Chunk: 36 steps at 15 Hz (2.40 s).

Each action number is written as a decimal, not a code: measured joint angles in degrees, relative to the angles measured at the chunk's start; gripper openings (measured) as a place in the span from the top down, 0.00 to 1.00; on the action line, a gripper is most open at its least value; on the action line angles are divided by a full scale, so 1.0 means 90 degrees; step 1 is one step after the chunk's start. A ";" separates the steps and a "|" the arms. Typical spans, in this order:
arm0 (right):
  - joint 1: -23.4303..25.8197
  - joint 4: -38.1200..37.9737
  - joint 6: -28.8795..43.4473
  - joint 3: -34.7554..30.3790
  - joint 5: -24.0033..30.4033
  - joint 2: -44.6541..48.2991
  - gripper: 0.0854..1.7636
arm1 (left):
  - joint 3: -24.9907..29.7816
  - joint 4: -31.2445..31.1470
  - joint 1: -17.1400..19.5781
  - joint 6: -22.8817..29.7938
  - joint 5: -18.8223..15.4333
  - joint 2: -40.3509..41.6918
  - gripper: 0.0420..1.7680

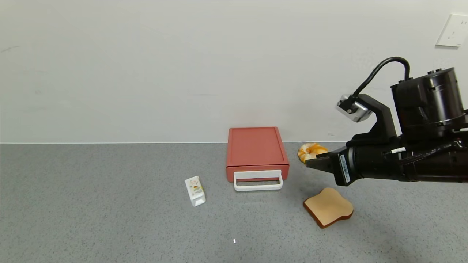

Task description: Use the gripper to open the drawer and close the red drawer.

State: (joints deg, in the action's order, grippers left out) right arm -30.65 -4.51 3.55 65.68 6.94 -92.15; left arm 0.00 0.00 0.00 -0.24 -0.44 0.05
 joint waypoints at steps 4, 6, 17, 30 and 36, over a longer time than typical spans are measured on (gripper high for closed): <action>0.0248 0.0161 0.0037 -0.0503 0.0016 0.0322 0.41 | 0.0000 0.0000 0.0000 0.0000 0.0009 0.0000 0.03; 0.0367 0.0163 0.0037 -0.0683 0.0153 0.0546 0.32 | 0.0000 -0.0003 0.0000 0.0004 0.0007 0.0000 0.03; 0.0978 0.0144 0.0080 -0.1945 0.0260 0.2756 0.11 | 0.0000 -0.0005 0.0000 0.0004 0.0003 0.0000 0.03; 0.1829 -0.0898 0.0062 -0.3213 -0.1653 0.6285 0.05 | 0.0000 0.0000 0.0000 -0.0003 0.0009 0.0000 0.03; 0.2652 -0.1314 -0.0331 -0.3565 -0.2384 0.7664 0.04 | 0.0000 0.0008 0.0000 0.0016 0.0028 0.0000 0.03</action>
State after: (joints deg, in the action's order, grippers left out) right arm -6.78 -16.34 0.57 33.60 -14.52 -23.17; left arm 0.00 0.07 0.00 -0.10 -0.18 0.05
